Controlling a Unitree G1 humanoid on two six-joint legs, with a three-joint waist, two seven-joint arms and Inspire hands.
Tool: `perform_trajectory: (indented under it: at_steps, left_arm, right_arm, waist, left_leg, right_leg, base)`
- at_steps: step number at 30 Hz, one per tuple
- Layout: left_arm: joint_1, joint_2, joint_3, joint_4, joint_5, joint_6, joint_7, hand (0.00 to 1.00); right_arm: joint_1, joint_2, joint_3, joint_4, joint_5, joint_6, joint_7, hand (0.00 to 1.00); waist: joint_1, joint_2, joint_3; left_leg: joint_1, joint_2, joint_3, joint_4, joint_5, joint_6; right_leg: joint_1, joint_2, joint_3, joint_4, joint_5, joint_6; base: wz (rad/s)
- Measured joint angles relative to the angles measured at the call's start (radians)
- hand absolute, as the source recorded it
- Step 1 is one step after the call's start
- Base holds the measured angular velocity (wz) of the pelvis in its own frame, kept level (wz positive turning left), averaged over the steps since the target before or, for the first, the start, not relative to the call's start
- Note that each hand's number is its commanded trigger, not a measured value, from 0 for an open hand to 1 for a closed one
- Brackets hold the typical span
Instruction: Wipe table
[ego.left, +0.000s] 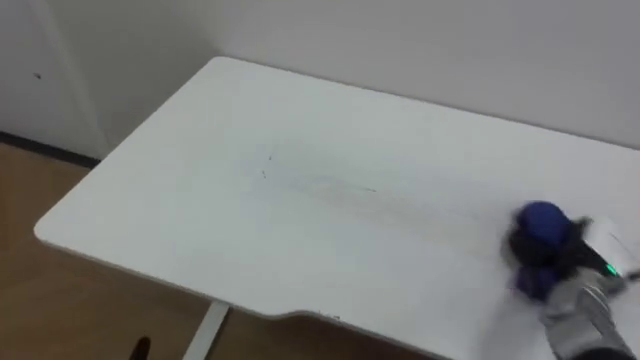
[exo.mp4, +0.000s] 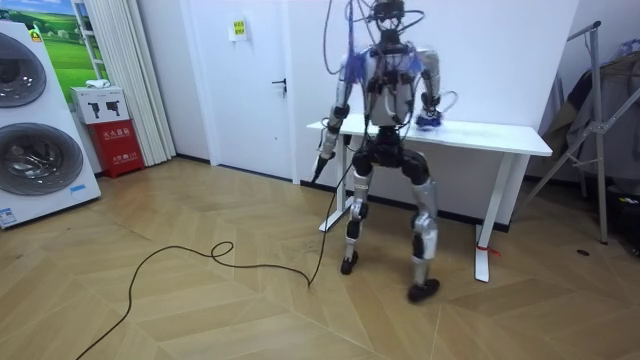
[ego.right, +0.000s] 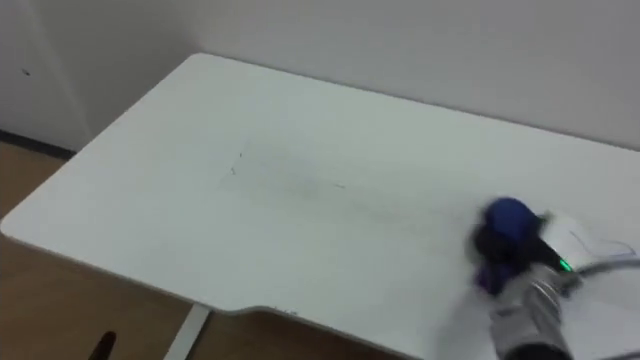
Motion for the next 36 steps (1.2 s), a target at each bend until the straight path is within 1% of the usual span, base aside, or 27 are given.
perform_trajectory:
  at_steps: [1,2,3,4,5,6,7,8,9,10,11,12,13,14,16,17,18,19,20,21,24,27,29,30,31,33,36]
  left_arm:
    - [-0.009,0.004,-0.007,-0.005,0.000,-0.002,-0.006,0.00]
    - [-0.017,0.013,-0.012,-0.017,0.001,-0.003,-0.014,0.00]
    - [-0.017,0.023,-0.010,-0.019,0.010,0.002,-0.019,0.00]
    - [-0.014,0.031,-0.007,-0.021,0.012,0.003,-0.023,0.00]
    - [0.001,0.043,-0.004,-0.025,0.003,0.010,-0.026,0.00]
    - [0.028,0.038,-0.006,-0.033,-0.002,0.018,-0.027,0.00]
    - [0.047,0.036,-0.007,-0.036,-0.002,0.019,-0.032,0.00]
    - [0.084,0.030,-0.007,-0.037,-0.003,0.027,-0.043,0.00]
    - [0.128,0.012,-0.002,-0.040,0.002,0.033,-0.046,0.00]
    - [0.146,0.003,0.001,-0.040,0.003,0.038,-0.048,0.00]
    - [0.170,-0.001,0.007,-0.043,0.003,0.042,-0.057,0.00]
    - [0.186,0.000,0.015,-0.058,0.002,0.042,-0.055,0.00]
    - [0.187,-0.001,0.016,-0.060,0.001,0.042,-0.053,0.00]
    - [0.185,-0.003,0.015,-0.069,0.002,0.042,-0.052,0.00]
    - [0.181,-0.014,0.010,-0.092,0.003,0.041,-0.052,0.00]
    - [0.171,-0.029,0.010,-0.100,0.001,0.041,-0.051,0.00]
    - [0.164,-0.042,0.004,-0.100,0.000,0.042,-0.051,0.00]
    - [0.159,-0.048,0.004,-0.100,-0.001,0.043,-0.051,0.00]
    - [0.151,-0.059,0.004,-0.102,-0.008,0.047,-0.045,0.00]
    - [0.140,-0.062,0.004,-0.103,-0.020,0.057,-0.042,0.00]
    - [0.110,-0.063,0.004,-0.104,-0.040,0.077,-0.029,0.00]
    - [0.117,-0.063,0.012,-0.159,-0.039,0.080,0.002,0.00]
    - [0.136,-0.063,0.032,-0.182,-0.038,0.079,0.015,0.00]
    - [0.143,-0.063,0.052,-0.181,-0.038,0.079,0.025,0.00]
    - [0.151,-0.063,0.061,-0.183,-0.035,0.079,0.031,0.00]
    - [0.182,-0.063,0.106,-0.179,-0.034,0.068,0.046,0.00]
    - [0.217,-0.062,0.194,-0.178,-0.023,0.065,0.056,0.00]
  right_arm:
    - [-0.041,0.001,0.020,-0.005,-0.004,-0.025,0.012,1.00]
    - [-0.113,0.000,0.022,-0.003,-0.009,-0.066,0.028,1.00]
    - [-0.149,-0.006,0.015,-0.012,-0.020,-0.073,0.032,1.00]
    - [-0.154,-0.013,0.013,-0.018,-0.028,-0.078,0.029,1.00]
    - [-0.138,-0.039,0.012,-0.015,-0.033,-0.095,0.023,1.00]
    - [-0.085,-0.081,0.012,-0.014,-0.033,-0.098,0.023,1.00]
    - [-0.047,-0.098,0.012,-0.007,-0.033,-0.098,0.024,1.00]
    - [0.046,-0.136,0.009,0.007,-0.032,-0.092,0.034,1.00]
    - [0.145,-0.151,-0.069,-0.026,0.021,-0.132,0.025,1.00]
    - [0.180,-0.156,-0.097,-0.051,0.024,-0.140,0.014,1.00]
    - [0.229,-0.158,-0.142,-0.077,0.040,-0.153,0.003,1.00]
    - [0.259,-0.159,-0.167,-0.087,0.040,-0.153,-0.001,1.00]
    - [0.270,-0.159,-0.179,-0.089,0.040,-0.153,-0.001,1.00]
    - [0.276,-0.159,-0.182,-0.091,0.041,-0.148,0.002,1.00]
    - [0.277,-0.159,-0.184,-0.092,0.040,-0.141,0.009,1.00]
    - [0.270,-0.158,-0.180,-0.095,0.042,-0.133,0.017,1.00]
    - [0.250,-0.150,-0.164,-0.099,0.042,-0.110,0.028,1.00]
    - [0.239,-0.150,-0.149,-0.100,0.041,-0.098,0.033,1.00]
    - [0.216,-0.140,-0.123,-0.114,0.041,-0.078,0.047,1.00]
    - [0.191,-0.131,-0.094,-0.136,0.041,-0.062,0.064,1.00]
    - [0.168,-0.078,-0.047,-0.169,0.034,-0.061,0.052,1.00]
    - [0.181,-0.065,-0.042,-0.156,0.028,-0.098,0.019,1.00]
    - [0.231,-0.067,-0.047,-0.148,0.016,-0.121,-0.021,1.00]
    - [0.267,-0.067,-0.070,-0.143,0.001,-0.153,-0.053,1.00]
    - [0.285,-0.066,-0.085,-0.142,-0.002,-0.166,-0.066,1.00]
    - [0.356,-0.068,-0.166,-0.134,-0.005,-0.205,-0.122,1.00]
    - [0.451,-0.087,-0.312,-0.117,0.015,-0.226,-0.159,1.00]
  waist:
    - [0.010,-0.001,0.0004]
    - [0.019,-0.010,-0.0043]
    - [0.022,-0.010,-0.0043]
    - [0.023,-0.012,-0.0041]
    - [0.022,-0.012,-0.0034]
    - [0.015,0.003,-0.0039]
    - [0.003,0.001,-0.0033]
    - [-0.016,-0.009,-0.0042]
    - [-0.040,-0.024,0.0026]
    - [-0.060,-0.020,0.0042]
    - [-0.106,-0.021,0.0050]
    - [-0.139,-0.023,0.0060]
    - [-0.146,-0.025,0.0044]
    - [-0.160,-0.014,0.0068]
    - [-0.161,-0.008,0.0034]
    - [-0.150,0.000,-0.0008]
    - [-0.118,0.007,0.0006]
    - [-0.103,0.018,-0.0006]
    - [-0.070,0.022,-0.0085]
    - [-0.052,0.025,-0.0090]
    - [-0.055,0.015,-0.0055]
    - [-0.063,-0.005,-0.0033]
    - [-0.091,-0.011,-0.0022]
    - [-0.118,-0.023,-0.0060]
    - [-0.127,-0.020,-0.0043]
    - [-0.163,-0.035,-0.0075]
    - [-0.198,-0.051,-0.0105]
  left_leg:
    - [-0.022,0.015,-0.023,-0.008,0.012,-0.018]
    - [-0.057,0.040,-0.074,-0.030,0.048,-0.055]
    - [-0.072,0.072,-0.113,-0.057,0.076,-0.096]
    - [-0.074,0.087,-0.129,-0.066,0.086,-0.115]
    - [-0.073,0.114,-0.156,-0.071,0.101,-0.142]
    - [-0.068,0.163,-0.149,-0.073,0.133,-0.104]
    - [-0.066,0.177,-0.129,-0.081,0.169,-0.074]
    - [-0.062,0.194,-0.073,-0.096,0.238,-0.053]
    - [-0.059,0.190,-0.011,-0.095,0.250,-0.058]
    - [-0.061,0.184,0.017,-0.090,0.249,-0.059]
    - [-0.073,0.162,0.045,-0.060,0.240,-0.068]
    - [-0.073,0.134,0.064,-0.030,0.217,-0.061]
    - [-0.071,0.120,0.071,-0.014,0.203,-0.055]
    - [-0.070,0.092,0.068,0.008,0.181,-0.042]
    - [-0.054,0.057,0.063,0.012,0.143,-0.020]
    - [-0.036,0.033,0.062,0.006,0.116,-0.010]
    - [-0.006,0.021,0.071,-0.016,0.095,-0.015]
    - [0.008,0.020,0.075,-0.030,0.093,-0.018]
    - [0.031,0.018,0.092,-0.061,0.090,-0.023]
    - [0.049,0.015,0.103,-0.100,0.089,-0.039]
    - [0.066,-0.007,0.115,-0.159,0.098,-0.045]
    - [0.068,-0.021,0.103,-0.176,0.100,-0.040]
    - [0.072,-0.029,0.081,-0.179,0.100,-0.039]
    - [0.079,-0.034,0.064,-0.183,0.100,-0.038]
    - [0.081,-0.035,0.063,-0.185,0.100,-0.038]
    - [0.091,-0.040,0.062,-0.187,0.100,-0.038]
    - [0.101,-0.042,0.061,-0.190,0.097,-0.034]
  right_leg:
    - [0.000,0.002,0.001,-0.041,0.020,0.002]
    - [0.001,0.005,0.000,-0.106,0.063,0.005]
    - [0.000,0.008,0.001,-0.140,0.095,0.007]
    - [-0.003,0.017,0.002,-0.146,0.110,0.008]
    - [-0.002,0.030,-0.007,-0.100,0.099,0.103]
    - [0.004,0.070,-0.025,-0.018,0.030,0.067]
    - [0.010,0.081,-0.037,0.005,0.009,0.053]
    - [0.027,0.097,-0.057,0.015,-0.023,0.037]
    - [0.029,0.107,-0.070,0.010,-0.049,0.020]
    - [0.032,0.112,-0.084,0.007,-0.054,0.011]
    - [0.045,0.123,-0.109,-0.013,-0.056,-0.001]
    - [0.068,0.133,-0.125,-0.045,-0.053,-0.011]
    - [0.077,0.140,-0.132,-0.059,-0.050,-0.016]
    - [0.093,0.157,-0.137,-0.082,-0.046,-0.024]
    - [0.104,0.165,-0.129,-0.097,-0.042,-0.030]
    - [0.101,0.170,-0.096,-0.097,-0.041,-0.032]
    - [0.085,0.171,-0.052,-0.090,-0.039,-0.033]
    - [0.079,0.173,-0.032,-0.091,-0.034,-0.033]
    - [0.054,0.178,0.014,-0.093,-0.021,-0.031]
    - [0.028,0.182,0.046,-0.094,-0.008,-0.030]
    - [0.013,0.178,0.069,-0.124,0.029,-0.017]
    - [0.037,0.175,0.056,-0.172,0.049,-0.005]
    - [0.063,0.172,0.034,-0.191,0.053,0.001]
    - [0.089,0.170,0.012,-0.203,0.054,0.003]
    - [0.094,0.169,0.004,-0.205,0.054,0.003]
    - [0.121,0.169,-0.009,-0.228,0.056,0.009]
    - [0.142,0.168,-0.021,-0.238,0.057,0.012]
  base:
    - [0.42]
    - [0.79]
    - [0.83]
    - [0.82]
    - [0.79]
    - [0.82]
    - [0.74]
    - [0.49]
    - [0.36]
    - [0.32]
    - [0.49]
    - [0.47]
    - [0.34]
    - [0.13]
    - [-0.04]
    - [-0.54]
    - [-0.73]
    - [-1.07]
    - [-1.07]
    - [-0.93]
    - [-0.31]
    - [0.08]
    - [0.35]
    - [0.44]
    - [0.32]
    - [0.16]
    - [0.10]
